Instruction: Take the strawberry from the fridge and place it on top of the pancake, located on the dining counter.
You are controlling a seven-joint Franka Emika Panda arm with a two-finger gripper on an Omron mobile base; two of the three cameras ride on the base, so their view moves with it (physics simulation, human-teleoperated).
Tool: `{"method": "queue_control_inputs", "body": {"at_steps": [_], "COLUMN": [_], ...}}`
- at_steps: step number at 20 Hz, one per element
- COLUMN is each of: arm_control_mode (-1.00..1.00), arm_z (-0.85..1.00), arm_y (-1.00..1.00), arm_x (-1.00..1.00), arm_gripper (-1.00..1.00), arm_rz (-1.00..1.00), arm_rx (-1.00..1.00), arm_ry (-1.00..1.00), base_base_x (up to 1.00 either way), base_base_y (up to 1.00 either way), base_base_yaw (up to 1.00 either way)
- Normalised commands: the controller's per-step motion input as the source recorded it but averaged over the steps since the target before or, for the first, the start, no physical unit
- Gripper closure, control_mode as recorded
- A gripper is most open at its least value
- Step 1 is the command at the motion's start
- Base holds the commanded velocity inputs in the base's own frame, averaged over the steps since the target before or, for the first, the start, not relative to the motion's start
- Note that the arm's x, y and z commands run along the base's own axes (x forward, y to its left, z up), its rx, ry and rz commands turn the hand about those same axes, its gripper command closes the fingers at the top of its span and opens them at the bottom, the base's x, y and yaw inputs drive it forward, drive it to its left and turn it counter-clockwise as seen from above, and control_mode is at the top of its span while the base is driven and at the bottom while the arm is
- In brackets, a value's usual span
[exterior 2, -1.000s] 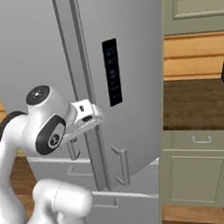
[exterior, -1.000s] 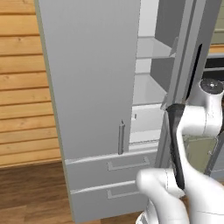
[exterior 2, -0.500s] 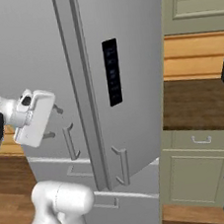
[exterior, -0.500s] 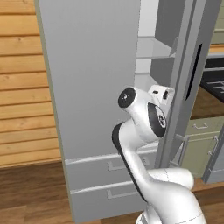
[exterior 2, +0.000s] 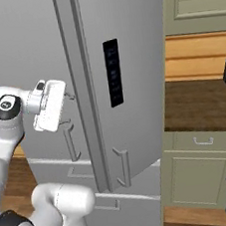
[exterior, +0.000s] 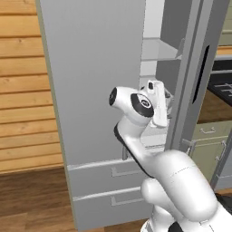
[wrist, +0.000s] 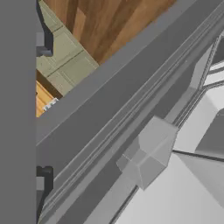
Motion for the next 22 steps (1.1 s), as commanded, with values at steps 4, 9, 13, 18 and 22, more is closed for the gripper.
{"method": "queue_control_inputs", "body": {"at_steps": [4, 9, 13, 18, 22], "arm_control_mode": [-1.0, -1.0, -1.0, -1.0, -1.0], "arm_z": [0.14, 0.0, 0.0, 0.0, 0.0], "arm_y": [-0.17, -0.63, -0.71, -0.75, -0.86], "arm_x": [0.16, 0.0, -0.41, -0.83, -0.7], "arm_gripper": [-1.0, -1.0, -1.0, -1.0, -1.0], "arm_rz": [0.04, 0.01, 0.0, 0.0, 0.03], "arm_rx": [-0.08, 0.0, 0.0, 0.0, 0.0], "arm_ry": [0.19, 0.14, 0.03, 0.0, 0.0], "base_base_x": [0.0, 0.0, 0.0, 0.0, 0.0], "base_base_y": [0.0, 0.0, 0.0, 0.0, 0.0], "base_base_yaw": [0.0, 0.0, 0.0, 0.0, 0.0]}}
